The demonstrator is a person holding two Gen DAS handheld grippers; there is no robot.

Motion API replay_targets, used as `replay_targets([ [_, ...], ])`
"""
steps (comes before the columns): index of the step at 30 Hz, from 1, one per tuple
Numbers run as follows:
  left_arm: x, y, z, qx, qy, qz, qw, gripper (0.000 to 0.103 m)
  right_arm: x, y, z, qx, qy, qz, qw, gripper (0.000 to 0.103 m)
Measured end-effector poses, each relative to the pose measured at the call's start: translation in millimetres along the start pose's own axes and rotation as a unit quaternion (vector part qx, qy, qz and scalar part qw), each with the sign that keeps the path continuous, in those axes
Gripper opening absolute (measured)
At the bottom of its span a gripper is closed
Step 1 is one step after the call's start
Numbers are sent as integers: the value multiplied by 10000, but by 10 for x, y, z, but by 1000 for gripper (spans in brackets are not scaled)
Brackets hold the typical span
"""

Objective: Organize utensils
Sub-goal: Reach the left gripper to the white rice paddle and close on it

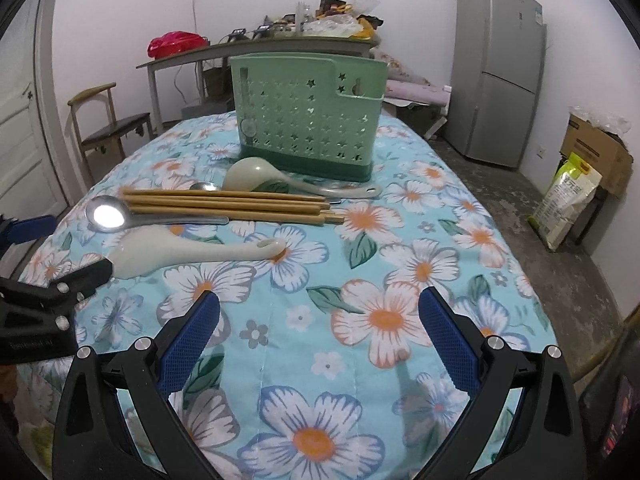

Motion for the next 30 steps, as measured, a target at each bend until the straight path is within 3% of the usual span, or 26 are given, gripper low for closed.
replay_targets([
  [6, 48, -306, 244, 281, -1077, -159, 9937, 63, 30, -134, 20, 118, -54, -89, 9999, 97],
  [10, 94, -348, 407, 150, -1337, -7, 9909, 35, 35, -175, 19, 140, -56, -149, 9998, 97],
  [14, 217, -306, 478, 191, -1405, 171, 9898, 19, 44, -222, 29, 149, -105, -246, 9995, 97],
  [17, 277, -210, 391, 30, -1200, 321, 9923, 14, 48, -240, 40, 159, -146, -280, 9994, 97],
  [23, 432, -233, 264, -288, -732, 384, 9962, 14, 73, -270, 25, 187, -176, -341, 9991, 97],
  [30, 539, -336, 171, -969, -158, 349, 9946, 15, 83, -285, 10, 175, -167, -361, 9991, 97],
])
Point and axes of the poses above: each gripper's, at about its wrist camera, not at the fingertips, and y roughly against the way its jaws point, z to its right, x to its top, the point moved 4 cm from there along -y, roughly the way its jaws point, and after that the axes turned 11 degrees about -z, right-handed, at the moved point
